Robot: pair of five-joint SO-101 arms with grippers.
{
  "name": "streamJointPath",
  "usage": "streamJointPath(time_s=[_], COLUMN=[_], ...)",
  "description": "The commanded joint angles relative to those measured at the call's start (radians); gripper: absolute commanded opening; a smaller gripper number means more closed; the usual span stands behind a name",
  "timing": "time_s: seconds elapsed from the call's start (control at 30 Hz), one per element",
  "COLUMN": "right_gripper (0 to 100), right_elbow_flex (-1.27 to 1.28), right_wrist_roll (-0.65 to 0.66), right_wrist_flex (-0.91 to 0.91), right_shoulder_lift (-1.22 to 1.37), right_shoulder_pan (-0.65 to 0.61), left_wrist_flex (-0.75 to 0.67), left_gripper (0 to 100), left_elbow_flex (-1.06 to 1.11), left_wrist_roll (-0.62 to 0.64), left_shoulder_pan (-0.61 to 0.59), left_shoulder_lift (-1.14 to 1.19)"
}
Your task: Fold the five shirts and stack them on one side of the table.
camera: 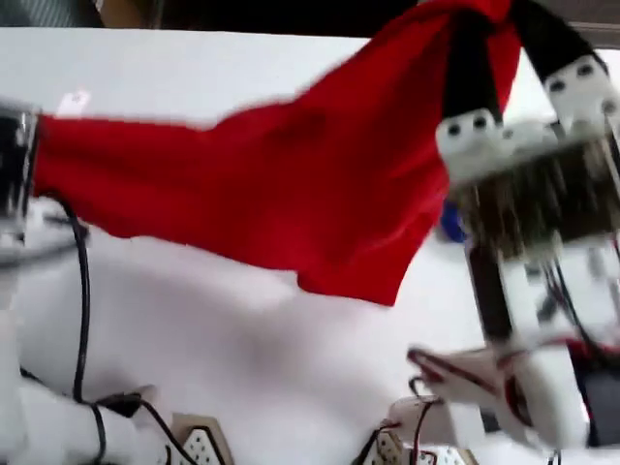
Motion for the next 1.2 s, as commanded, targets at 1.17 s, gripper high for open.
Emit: streamJointPath(time_s=[1.17], right_gripper=[2.2], right_elbow_flex=[0.624], right_wrist_roll=[0.006], right_wrist_flex=[-0.607], right_shoulder_lift=[0.627], right_shoulder_pan=[-0.008], left_wrist_flex=[-0.307], left_gripper=[2], left_elbow_flex=[0.142], left_wrist_roll=[-0.058], left_shoulder_pan=[0.164], left_shoulder_lift=[0.891])
